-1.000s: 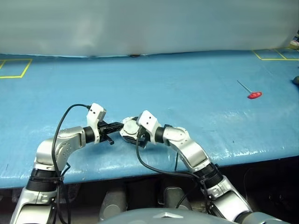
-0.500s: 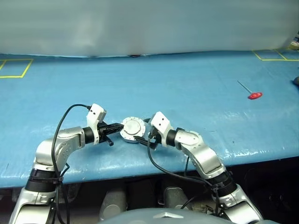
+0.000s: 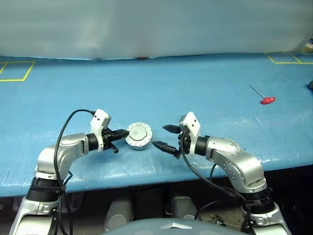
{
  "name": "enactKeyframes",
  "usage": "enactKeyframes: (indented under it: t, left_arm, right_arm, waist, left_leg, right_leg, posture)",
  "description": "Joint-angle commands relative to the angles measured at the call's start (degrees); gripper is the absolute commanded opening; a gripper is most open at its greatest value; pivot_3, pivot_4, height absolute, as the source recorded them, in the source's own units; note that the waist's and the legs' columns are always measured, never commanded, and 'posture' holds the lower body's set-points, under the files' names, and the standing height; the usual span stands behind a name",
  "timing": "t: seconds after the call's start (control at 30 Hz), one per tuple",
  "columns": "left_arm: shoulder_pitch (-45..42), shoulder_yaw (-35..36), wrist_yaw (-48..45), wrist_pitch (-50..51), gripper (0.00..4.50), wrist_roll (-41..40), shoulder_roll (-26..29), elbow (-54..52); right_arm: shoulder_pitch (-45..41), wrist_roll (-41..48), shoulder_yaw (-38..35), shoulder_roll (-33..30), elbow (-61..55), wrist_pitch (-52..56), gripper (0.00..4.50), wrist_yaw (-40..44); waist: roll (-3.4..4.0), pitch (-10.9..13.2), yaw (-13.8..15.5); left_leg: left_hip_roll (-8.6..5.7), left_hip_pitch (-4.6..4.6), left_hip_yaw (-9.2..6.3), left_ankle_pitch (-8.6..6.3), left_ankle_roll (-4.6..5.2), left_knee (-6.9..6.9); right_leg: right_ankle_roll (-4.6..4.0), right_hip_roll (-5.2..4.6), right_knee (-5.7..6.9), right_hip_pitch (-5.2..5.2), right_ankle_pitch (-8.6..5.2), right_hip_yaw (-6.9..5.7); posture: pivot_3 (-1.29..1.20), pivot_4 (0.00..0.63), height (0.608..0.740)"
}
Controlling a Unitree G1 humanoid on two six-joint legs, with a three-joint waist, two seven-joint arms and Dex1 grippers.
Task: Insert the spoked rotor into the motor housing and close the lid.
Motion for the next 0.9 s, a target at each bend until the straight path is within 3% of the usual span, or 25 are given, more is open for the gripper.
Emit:
enactKeyframes:
  t: [0.03,0.2,0.37,0.9]
  left_arm:
    - [1.0,-2.7,-0.3,1.0,0.0,1.2,-0.2,1.6]
    - [1.2,-2.7,-0.1,1.0,0.0,1.2,-0.4,1.4]
    - [1.8,-2.3,0.0,1.0,0.0,1.1,-0.2,0.9]
    - [2.7,-2.2,0.2,0.8,0.0,1.1,-0.7,0.7]
  right_arm:
    - [-1.2,3.1,-4.6,6.1,3.9,5.7,4.45,-8.3]
    - [-2.5,8.4,-9.4,18.0,11.1,12.8,4.45,-15.7]
    - [-4.1,12.6,-13.2,23.4,13.9,16.6,4.45,-19.6]
    - [-3.5,27.8,-21.0,26.3,17.5,28.6,4.45,-27.1]
  waist:
    - [-0.01,0.0,0.0]
    - [0.06,0.0,0.0]
    - [0.11,0.0,0.0]
    - [0.38,-0.1,-0.3]
  left_leg:
    - [0.01,0.0,-0.01,0.0,0.0,-0.01]
    - [0.0,-0.04,0.0,0.0,0.0,-0.06]
    - [-0.03,-0.06,-0.01,-0.01,0.02,-0.05]
    - [-0.03,-0.05,-0.06,-0.07,0.12,-0.15]
  right_leg:
    - [0.0,0.0,-0.02,0.01,0.0,0.0]
    - [-0.01,0.0,-0.01,-0.03,0.0,0.03]
    - [0.0,-0.04,-0.04,-0.02,0.01,0.03]
    - [0.04,-0.01,-0.33,0.1,0.03,-0.01]
  posture:
    - [0.0,0.15,0.74]
    - [0.0,0.15,0.74]
    - [0.0,0.15,0.74]
    - [0.0,0.15,0.74]
